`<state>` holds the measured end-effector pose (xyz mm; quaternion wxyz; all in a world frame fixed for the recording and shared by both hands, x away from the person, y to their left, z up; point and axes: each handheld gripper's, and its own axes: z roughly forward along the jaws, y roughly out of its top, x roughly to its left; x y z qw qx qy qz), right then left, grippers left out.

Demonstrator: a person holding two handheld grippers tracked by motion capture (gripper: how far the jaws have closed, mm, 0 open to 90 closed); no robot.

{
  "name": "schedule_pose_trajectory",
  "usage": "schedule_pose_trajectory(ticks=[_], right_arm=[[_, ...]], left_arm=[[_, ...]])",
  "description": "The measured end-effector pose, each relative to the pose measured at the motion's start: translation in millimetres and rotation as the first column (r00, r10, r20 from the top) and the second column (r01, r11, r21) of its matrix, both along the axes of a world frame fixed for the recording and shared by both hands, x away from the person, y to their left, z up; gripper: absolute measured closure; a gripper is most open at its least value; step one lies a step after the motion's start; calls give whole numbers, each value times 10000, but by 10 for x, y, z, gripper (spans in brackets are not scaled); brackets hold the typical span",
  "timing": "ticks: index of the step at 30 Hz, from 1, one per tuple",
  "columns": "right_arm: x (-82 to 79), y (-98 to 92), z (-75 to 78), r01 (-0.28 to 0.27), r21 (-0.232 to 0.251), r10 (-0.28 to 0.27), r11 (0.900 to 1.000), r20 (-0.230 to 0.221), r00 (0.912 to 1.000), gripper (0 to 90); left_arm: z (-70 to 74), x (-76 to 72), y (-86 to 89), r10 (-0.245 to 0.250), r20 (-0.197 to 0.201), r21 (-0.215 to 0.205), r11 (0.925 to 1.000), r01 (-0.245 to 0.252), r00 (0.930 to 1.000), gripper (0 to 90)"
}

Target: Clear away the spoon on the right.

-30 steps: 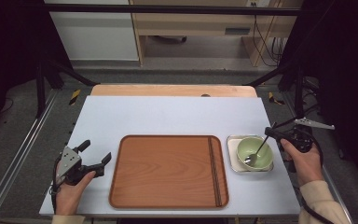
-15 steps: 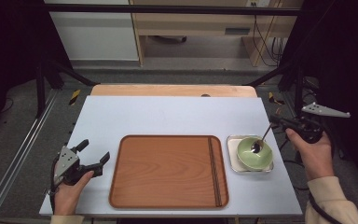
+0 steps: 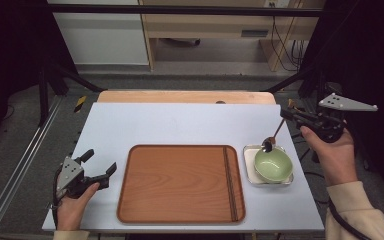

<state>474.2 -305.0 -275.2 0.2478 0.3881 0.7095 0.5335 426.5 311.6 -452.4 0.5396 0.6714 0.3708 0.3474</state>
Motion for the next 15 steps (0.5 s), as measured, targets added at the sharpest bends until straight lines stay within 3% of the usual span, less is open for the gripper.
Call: schedule_pose_trajectory(ticks=[8, 15], right_arm=[[38, 308, -86, -697, -142, 693, 9975, -250, 9973, 895], [46, 616, -199, -1463, -201, 1450, 9890, -556, 9879, 895]], left_arm=[[4, 1, 4, 5, 12, 6, 10000, -5, 10000, 70], [8, 1, 9, 4, 33, 13, 10000, -4, 10000, 70]])
